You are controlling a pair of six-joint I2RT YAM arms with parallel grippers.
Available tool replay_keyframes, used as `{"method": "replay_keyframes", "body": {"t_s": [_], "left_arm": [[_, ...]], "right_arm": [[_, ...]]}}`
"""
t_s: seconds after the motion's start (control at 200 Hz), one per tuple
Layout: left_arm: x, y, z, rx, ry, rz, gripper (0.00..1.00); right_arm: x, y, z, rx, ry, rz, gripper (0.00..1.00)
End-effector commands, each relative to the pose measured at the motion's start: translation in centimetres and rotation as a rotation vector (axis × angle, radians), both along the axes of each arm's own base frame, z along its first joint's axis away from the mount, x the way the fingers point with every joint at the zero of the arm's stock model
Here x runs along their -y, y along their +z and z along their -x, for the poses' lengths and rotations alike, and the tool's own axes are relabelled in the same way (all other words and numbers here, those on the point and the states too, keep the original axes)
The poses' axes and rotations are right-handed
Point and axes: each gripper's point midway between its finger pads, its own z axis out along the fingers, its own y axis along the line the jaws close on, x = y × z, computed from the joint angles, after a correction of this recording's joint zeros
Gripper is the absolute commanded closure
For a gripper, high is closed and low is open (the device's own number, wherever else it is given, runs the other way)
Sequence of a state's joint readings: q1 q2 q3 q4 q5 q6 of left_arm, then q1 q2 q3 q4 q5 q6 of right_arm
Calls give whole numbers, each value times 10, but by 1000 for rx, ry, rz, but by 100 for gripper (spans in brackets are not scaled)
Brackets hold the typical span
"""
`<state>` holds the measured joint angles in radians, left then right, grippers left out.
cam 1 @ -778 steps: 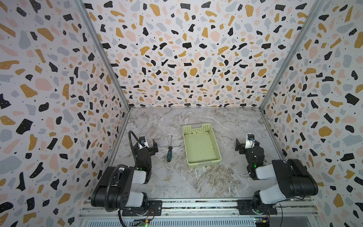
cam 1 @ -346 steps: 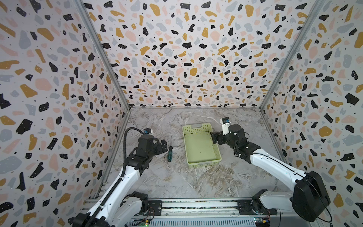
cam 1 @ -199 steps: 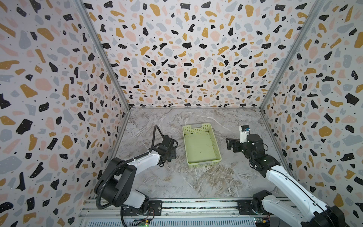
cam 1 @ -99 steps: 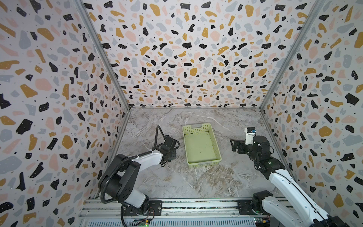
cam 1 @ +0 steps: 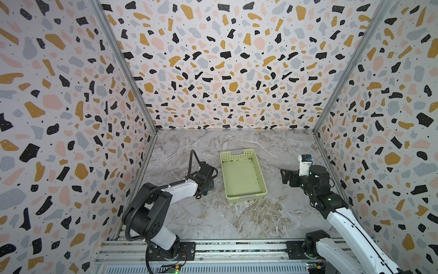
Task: Put the screwdriver in the bin
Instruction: 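Lower the left gripper and close it on the screwdriver handle, then lift the screwdriver with the left gripper and carry it over the basket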
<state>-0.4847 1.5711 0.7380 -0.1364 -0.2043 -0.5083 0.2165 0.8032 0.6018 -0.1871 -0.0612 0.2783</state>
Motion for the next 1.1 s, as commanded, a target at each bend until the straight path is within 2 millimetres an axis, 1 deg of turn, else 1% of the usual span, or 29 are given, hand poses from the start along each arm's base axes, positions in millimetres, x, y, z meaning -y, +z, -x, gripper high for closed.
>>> {"method": "replay_keyframes", "body": {"t_s": [0.0,0.05,0.27,0.396,0.426,0.451,0.576,0.606,0.696,0.736,0.846,1.006,1.097], "left_arm": [[4,6,-9,25,-12,-11,60],[3,3,-8,20,-10,-17,58],[1,-4,-5,1,-6,-20,58],[0,-4,-2,0,-3,-17,61],[0,-4,-1,-1,-3,-17,64],[0,-4,0,-3,-4,-18,65],[-1,-2,1,-1,-3,-22,66],[-2,-1,1,0,-2,-21,68],[0,7,0,15,0,-10,70],[1,12,-2,26,-3,-2,73],[4,26,-7,51,-5,8,76],[5,43,-8,84,0,30,76],[6,58,-9,104,-3,44,77]], "right_arm": [[1,1,4,-5,11,6,1],[1,1,5,-5,11,4,1],[2,-1,6,-12,12,9,1],[2,-2,7,-15,11,7,1],[2,-2,7,-14,11,6,1],[2,-2,7,-15,12,5,1],[2,-4,8,-20,15,5,1],[2,-3,8,-18,15,5,1],[2,-4,9,-19,13,5,1],[2,-3,9,-18,13,4,1],[3,-2,10,-17,13,4,1],[3,-1,11,-17,15,6,1],[4,-1,12,-17,13,9,1]]}}
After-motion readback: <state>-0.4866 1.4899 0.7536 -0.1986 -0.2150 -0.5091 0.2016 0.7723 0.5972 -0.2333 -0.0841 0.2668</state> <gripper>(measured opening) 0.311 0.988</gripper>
